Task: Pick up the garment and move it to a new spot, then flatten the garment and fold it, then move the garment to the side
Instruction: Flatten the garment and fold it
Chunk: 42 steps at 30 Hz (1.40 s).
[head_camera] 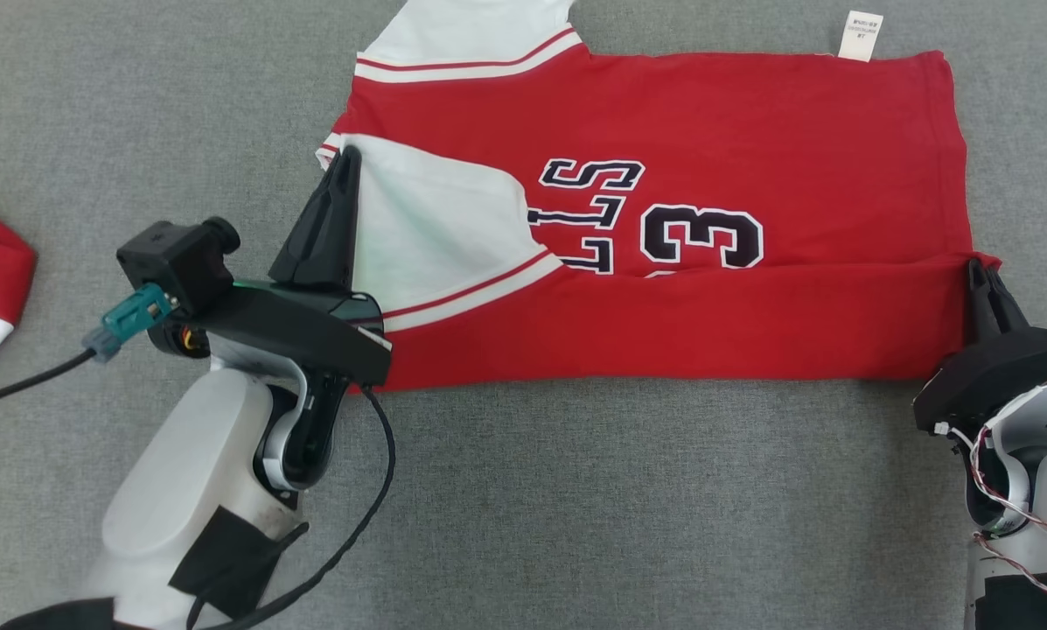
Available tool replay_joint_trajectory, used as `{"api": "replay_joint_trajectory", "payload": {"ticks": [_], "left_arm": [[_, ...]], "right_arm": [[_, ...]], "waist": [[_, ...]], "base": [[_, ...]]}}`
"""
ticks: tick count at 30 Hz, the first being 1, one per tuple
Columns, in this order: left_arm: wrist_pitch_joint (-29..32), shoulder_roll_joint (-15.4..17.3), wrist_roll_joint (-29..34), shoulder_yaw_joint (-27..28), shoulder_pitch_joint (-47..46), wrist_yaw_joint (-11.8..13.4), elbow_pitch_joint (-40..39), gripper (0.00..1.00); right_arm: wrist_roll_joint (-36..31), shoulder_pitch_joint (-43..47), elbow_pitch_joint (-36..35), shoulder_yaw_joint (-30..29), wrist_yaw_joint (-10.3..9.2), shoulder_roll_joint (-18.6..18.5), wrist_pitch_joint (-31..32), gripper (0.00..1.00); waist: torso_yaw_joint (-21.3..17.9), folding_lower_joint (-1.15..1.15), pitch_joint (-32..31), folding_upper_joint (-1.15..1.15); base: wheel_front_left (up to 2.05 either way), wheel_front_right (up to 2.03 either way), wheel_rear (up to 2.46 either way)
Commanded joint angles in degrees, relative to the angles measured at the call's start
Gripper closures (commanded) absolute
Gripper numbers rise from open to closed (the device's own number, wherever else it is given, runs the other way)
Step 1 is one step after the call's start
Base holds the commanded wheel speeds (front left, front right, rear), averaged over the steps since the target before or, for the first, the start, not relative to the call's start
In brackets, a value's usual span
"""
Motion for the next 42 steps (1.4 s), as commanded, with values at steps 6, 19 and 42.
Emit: {"api": "replay_joint_trajectory", "payload": {"ticks": [6,19,42], "left_arm": [[-0.20,-0.47,1.85,-0.92,-3.64,-0.58,2.10,1.00],[0.50,1.98,7.08,-4.74,-4.33,1.26,8.71,0.00],[19.50,7.24,5.14,-8.41,11.70,13.97,0.32,0.00]], "right_arm": [[-1.83,-1.68,1.85,-1.22,0.08,0.09,-0.58,1.00],[-0.88,-1.03,3.11,-0.70,0.08,0.39,0.20,0.00],[3.15,9.25,-10.14,-1.30,0.08,0.42,9.93,0.00]], "waist": [[-0.12,-0.01,0.41,-0.01],[-1.04,-0.01,-1.40,-0.01],[-1.29,-0.01,-3.96,-0.01]], "base": [[0.00,0.00,0.00],[0.00,0.00,0.00],[0.00,0.00,0.00]]}}
